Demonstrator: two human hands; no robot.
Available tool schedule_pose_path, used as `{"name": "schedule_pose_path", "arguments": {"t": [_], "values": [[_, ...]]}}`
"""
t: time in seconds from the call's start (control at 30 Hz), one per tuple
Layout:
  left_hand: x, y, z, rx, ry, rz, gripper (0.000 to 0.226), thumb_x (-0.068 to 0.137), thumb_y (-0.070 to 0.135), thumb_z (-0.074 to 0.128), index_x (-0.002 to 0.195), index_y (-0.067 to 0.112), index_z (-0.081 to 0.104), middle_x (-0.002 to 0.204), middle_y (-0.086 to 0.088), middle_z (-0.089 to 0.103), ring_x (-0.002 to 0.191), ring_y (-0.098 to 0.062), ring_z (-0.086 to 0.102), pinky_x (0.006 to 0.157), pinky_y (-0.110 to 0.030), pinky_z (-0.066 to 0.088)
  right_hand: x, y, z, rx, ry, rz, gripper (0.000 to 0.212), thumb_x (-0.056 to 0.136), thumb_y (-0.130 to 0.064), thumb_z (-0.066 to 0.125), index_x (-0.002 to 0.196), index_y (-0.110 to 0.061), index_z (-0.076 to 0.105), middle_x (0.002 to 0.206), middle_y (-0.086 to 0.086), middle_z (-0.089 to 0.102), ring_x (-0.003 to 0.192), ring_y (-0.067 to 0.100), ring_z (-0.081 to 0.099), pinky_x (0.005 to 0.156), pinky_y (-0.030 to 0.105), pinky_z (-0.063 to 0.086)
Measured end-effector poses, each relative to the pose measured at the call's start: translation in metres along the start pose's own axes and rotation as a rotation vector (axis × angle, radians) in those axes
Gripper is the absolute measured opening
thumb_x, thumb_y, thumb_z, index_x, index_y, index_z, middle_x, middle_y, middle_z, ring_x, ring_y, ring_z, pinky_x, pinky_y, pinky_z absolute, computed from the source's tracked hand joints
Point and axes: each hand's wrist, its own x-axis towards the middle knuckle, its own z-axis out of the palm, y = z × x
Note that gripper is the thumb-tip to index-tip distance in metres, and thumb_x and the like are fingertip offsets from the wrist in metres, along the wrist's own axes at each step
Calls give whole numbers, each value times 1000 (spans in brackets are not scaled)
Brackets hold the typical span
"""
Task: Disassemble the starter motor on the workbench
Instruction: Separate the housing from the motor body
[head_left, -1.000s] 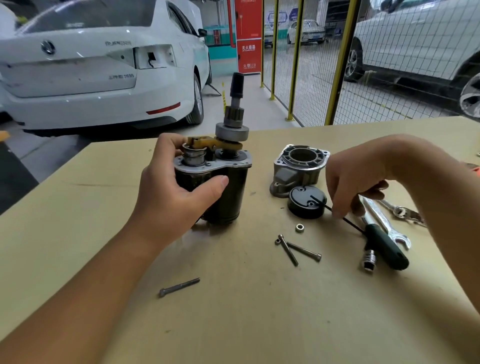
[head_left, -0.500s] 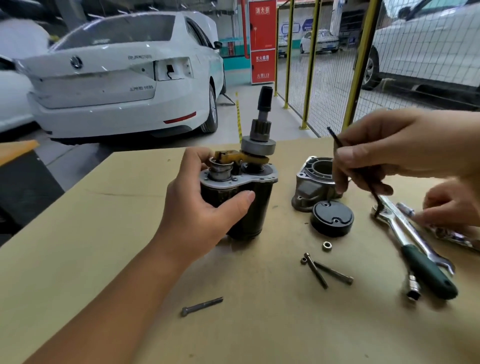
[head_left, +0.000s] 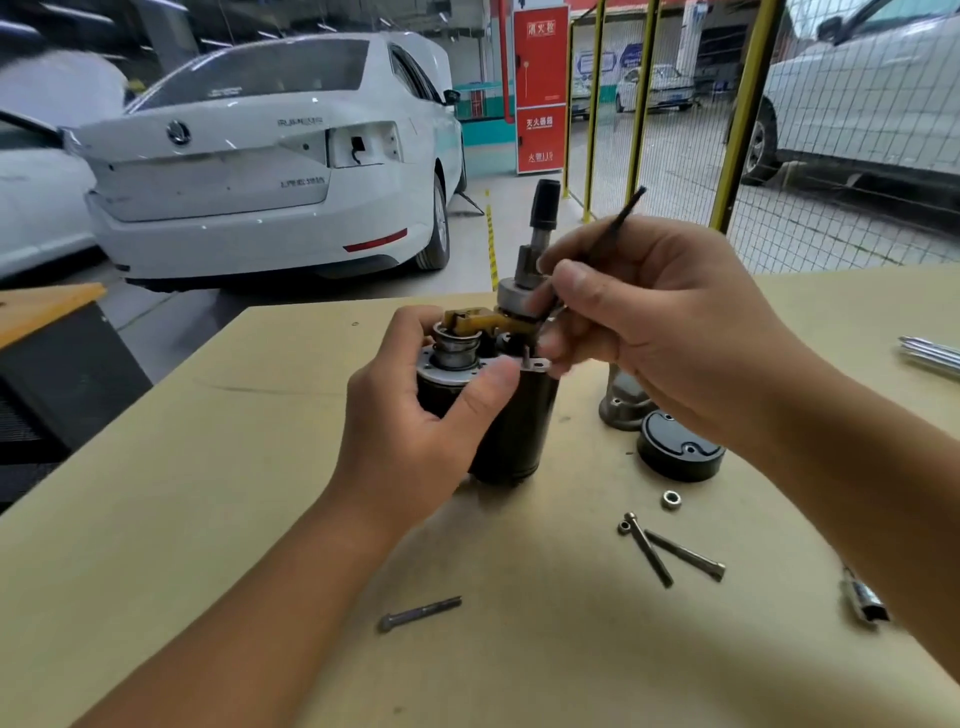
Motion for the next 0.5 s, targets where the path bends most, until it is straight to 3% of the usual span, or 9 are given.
{"name": "schedule_pose_path", "arguments": {"t": [0.1,0.27,0.4,0.5], "values": [[-1,4,6,-26,50,-64,18,90,35,69,104,25,63,90,14,69,85,-5,68,69,-13,51,1,5,-3,-335,36,-64,16,100,-17,60,96,-9,73,66,7,67,57,17,53,53,31,45],[1,12,11,-105,125,-232,10,80,28,64,89,26,64,80,9,66,74,-6,59,63,-23,49,4,-6,-12,-402,-62,-17,25,90,-39,68,87,-18,80,52,1,43,48,19,34,44,31,28],[0,14,8,-121,126,-245,12,79,23,61,91,20,63,78,8,63,73,-5,56,64,-21,48,5,-14,-19,-471,-132,33,6,87,-16,73,83,-15,77,50,4,48,42,16,34,41,23,29],[3,17,8,-134,74,-249,20,80,23,59,98,15,64,83,9,65,78,-7,59,72,-31,52,4,-16,-18,-526,-190,64,6,83,-12,73,77,-10,75,52,8,50,41,13,37,40,23,30]]}}
